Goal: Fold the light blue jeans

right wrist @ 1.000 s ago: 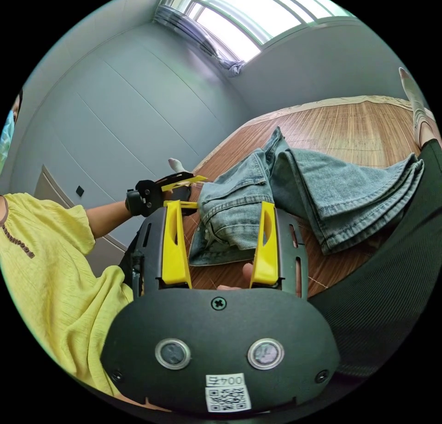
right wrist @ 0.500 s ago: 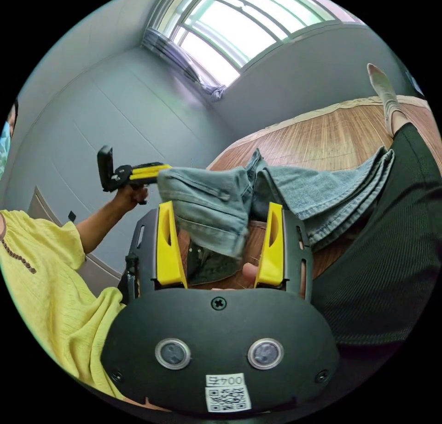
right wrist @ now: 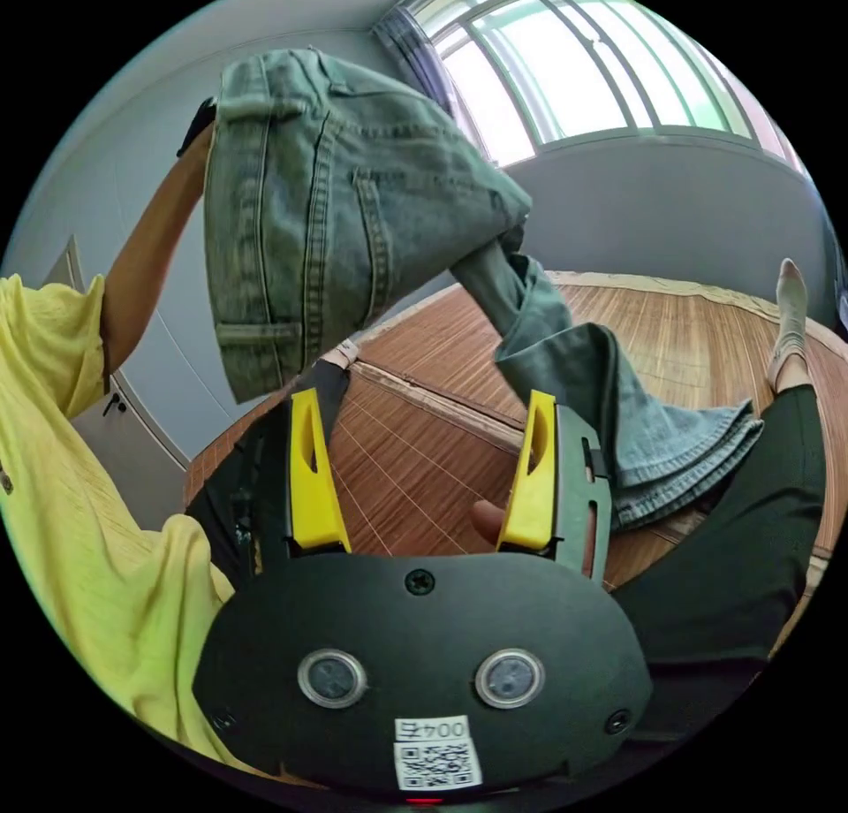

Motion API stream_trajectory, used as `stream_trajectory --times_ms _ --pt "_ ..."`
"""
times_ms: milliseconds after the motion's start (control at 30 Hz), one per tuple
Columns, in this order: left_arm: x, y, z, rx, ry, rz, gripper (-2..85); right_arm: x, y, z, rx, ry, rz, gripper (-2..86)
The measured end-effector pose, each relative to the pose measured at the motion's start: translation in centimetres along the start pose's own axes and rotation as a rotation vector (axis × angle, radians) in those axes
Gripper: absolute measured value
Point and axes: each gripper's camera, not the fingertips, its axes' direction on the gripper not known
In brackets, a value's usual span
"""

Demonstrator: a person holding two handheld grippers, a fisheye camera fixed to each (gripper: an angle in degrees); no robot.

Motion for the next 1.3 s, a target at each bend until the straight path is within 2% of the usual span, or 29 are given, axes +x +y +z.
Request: stream_trajectory --times_ms 200,400,533,600,767,1000,1167,1300 --pt "0.5 -2.7 -5.4 0.099 0.018 0.008 1.1 -2.6 1.1 1.5 -0.005 0.047 -0.016 34.5" --pt "-0.6 -4.2 -9.4 0.149 -0.043 0.014 0.9 -3.9 -2.3 -1.8 0.125 0.043 0.054 34.4" --pt "-3.0 -4.5 -12.6 0.165 -0.082 -0.028 0.9 -4.2 -1.8 -7.2 0.294 0.045 0.068 30.8" --pt "-3.7 -4.4 -14.0 0.171 -0.108 -0.021 1.0 -3.6 -1.2 -9.6 0.343 0.035 0.087 25.9" --pt "-5.3 -3.4 -17.6 0.160 -0.165 0.005 1.1 -0.9 0.2 -17.7 0.553 0.071 0.174 4.9" --pt "-6.9 -2.8 -22.9 0.154 -0.170 0.040 1.2 2.6 -5.3 -24.9 0.550 0.154 0.128 0.3" --pt "-4.9 -4.7 -30.2 0.245 -0.094 0.086 1.4 -2.5 -13.4 -35.7 0.708 0.232 -0.102 -0.2" --pt "-1.3 -7.5 -37.0 0.366 0.006 0.170 1.5 -7.6 -18.5 -44.4 0.817 0.207 -0.217 -0.2"
